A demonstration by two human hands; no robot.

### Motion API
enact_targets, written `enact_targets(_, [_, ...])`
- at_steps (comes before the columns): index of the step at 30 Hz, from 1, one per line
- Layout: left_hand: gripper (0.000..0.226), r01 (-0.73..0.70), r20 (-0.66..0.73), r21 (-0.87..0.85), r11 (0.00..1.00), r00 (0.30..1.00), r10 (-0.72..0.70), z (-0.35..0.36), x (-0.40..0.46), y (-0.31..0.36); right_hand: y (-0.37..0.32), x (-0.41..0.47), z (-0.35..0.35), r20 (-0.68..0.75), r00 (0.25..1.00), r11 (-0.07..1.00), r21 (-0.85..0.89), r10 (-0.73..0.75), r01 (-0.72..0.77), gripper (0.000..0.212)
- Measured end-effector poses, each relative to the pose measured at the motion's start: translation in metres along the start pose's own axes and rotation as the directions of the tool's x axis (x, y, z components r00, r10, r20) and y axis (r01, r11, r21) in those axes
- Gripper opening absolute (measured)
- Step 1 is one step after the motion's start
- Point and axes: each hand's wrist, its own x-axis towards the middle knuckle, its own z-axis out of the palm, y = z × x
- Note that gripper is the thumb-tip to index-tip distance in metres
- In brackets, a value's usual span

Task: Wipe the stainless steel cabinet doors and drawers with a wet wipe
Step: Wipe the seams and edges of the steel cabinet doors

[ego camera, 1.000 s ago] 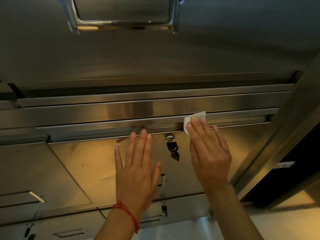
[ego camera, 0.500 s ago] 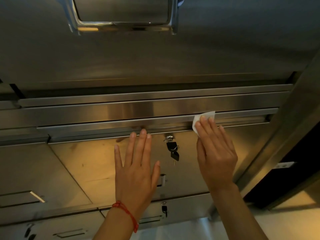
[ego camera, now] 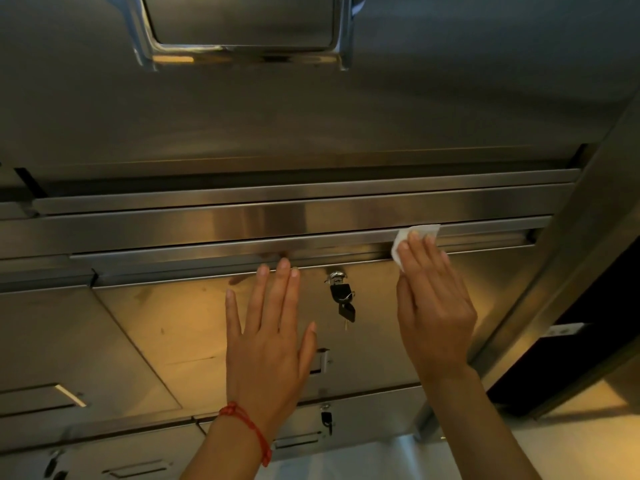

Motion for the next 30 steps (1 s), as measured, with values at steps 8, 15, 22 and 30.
enact_targets(8, [0.058,0.027,0.021,-0.003,1.0,0.999,-0.027,0.001,-0.001,0.002,0.02,0.001,-0.007,0.03,0.999,0.999,-0.029,-0.021,0.022,0.026])
enact_targets(15, [0.059,0.032,0.039,-0.01,0.999,0.999,-0.031,0.0,0.001,0.003,0.013,0.003,-0.004,0.025,0.998,0.999,0.017,-0.049,0.049,0.027])
enact_targets(22, [0.059,0.034,0.066,-0.005,0.999,0.997,-0.033,-0.003,0.0,0.002,0.036,0.001,-0.009,0.026,1.0,1.0,-0.024,0.005,-0.004,0.027])
enact_targets(30, [0.059,0.043,0.062,-0.018,0.999,0.997,-0.042,-0.003,0.0,0.003,0.037,0.001,-0.009,0.057,0.996,0.997,-0.031,-0.068,0.07,0.028])
